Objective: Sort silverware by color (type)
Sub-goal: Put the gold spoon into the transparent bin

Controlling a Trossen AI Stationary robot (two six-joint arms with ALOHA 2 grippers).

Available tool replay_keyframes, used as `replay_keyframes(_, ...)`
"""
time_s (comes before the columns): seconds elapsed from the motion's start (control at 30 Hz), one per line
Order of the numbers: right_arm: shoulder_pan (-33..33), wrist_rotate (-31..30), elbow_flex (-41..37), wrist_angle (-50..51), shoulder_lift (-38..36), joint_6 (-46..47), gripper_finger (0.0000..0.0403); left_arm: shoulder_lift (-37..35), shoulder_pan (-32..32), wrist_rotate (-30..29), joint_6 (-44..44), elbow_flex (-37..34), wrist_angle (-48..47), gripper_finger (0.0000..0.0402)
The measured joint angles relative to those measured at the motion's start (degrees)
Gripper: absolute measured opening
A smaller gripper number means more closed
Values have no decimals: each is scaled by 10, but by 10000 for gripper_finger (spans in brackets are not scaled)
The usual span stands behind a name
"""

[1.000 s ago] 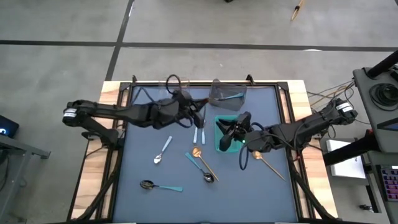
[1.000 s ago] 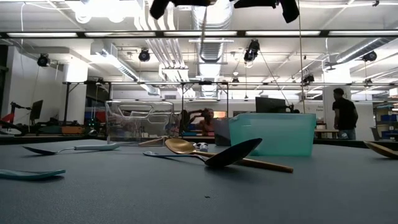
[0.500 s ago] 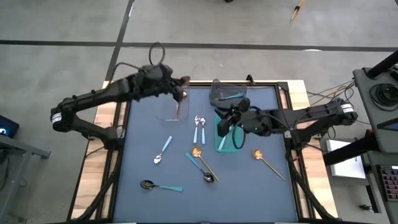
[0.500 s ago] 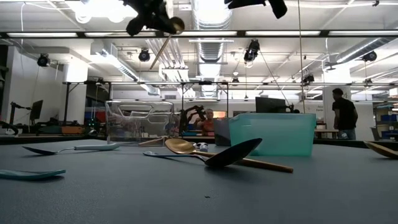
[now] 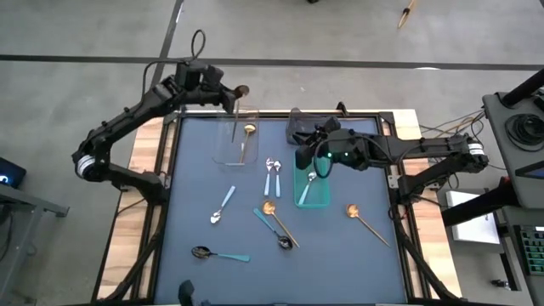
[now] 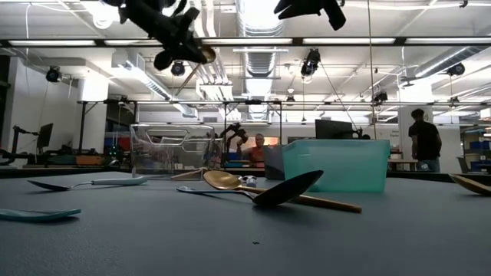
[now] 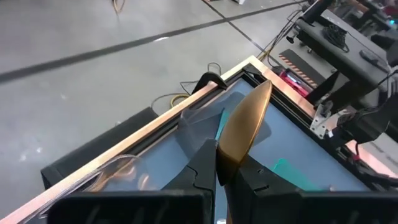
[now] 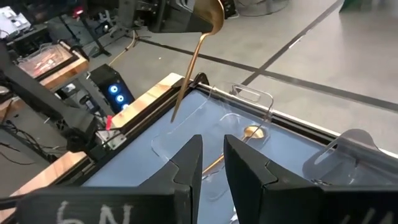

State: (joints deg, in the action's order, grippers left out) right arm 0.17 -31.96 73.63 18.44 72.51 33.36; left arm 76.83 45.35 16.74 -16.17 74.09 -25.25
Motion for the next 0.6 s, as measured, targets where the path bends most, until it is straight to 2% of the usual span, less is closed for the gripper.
replay_keyframes(0.13,-27,21,0,7,0,-1,59,20,38,35,-11,0,6,0)
replay_keyframes(0.27,-67,58,0,19,0,-14,58,43,56,39,-17,0,8,0)
replay_keyframes(0.6,-220,142,0,20,5,-106,58,100,61,38,-67,0,8,0)
